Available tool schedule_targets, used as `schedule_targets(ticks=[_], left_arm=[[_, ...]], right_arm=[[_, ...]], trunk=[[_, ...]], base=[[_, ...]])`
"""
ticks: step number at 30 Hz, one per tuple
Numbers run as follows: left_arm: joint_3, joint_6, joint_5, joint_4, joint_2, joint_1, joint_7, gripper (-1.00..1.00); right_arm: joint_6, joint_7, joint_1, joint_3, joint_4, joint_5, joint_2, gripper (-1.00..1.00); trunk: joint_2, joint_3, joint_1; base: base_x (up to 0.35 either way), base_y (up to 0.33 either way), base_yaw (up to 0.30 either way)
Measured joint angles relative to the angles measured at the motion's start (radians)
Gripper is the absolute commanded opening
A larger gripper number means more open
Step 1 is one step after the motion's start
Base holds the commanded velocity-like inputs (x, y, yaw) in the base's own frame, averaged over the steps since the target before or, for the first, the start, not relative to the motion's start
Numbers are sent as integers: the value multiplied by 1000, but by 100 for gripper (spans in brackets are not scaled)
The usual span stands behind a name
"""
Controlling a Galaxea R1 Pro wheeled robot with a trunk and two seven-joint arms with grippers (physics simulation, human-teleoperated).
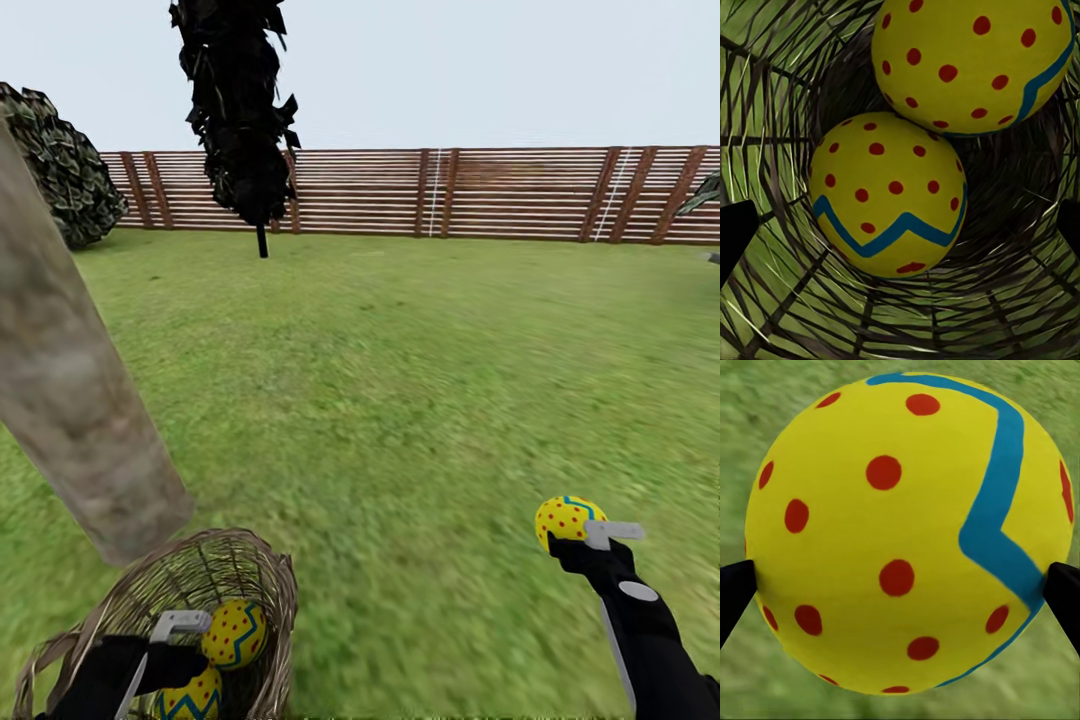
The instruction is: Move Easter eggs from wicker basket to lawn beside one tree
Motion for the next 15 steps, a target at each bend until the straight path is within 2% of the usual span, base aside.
schedule_targets(ticks=[15], left_arm=[[0,2,0,-5,-3,0,2,100]], right_arm=[[0,0,0,2,-1,0,0,-100]], trunk=[[-4,-58,7]], base=[[0,0,0]])
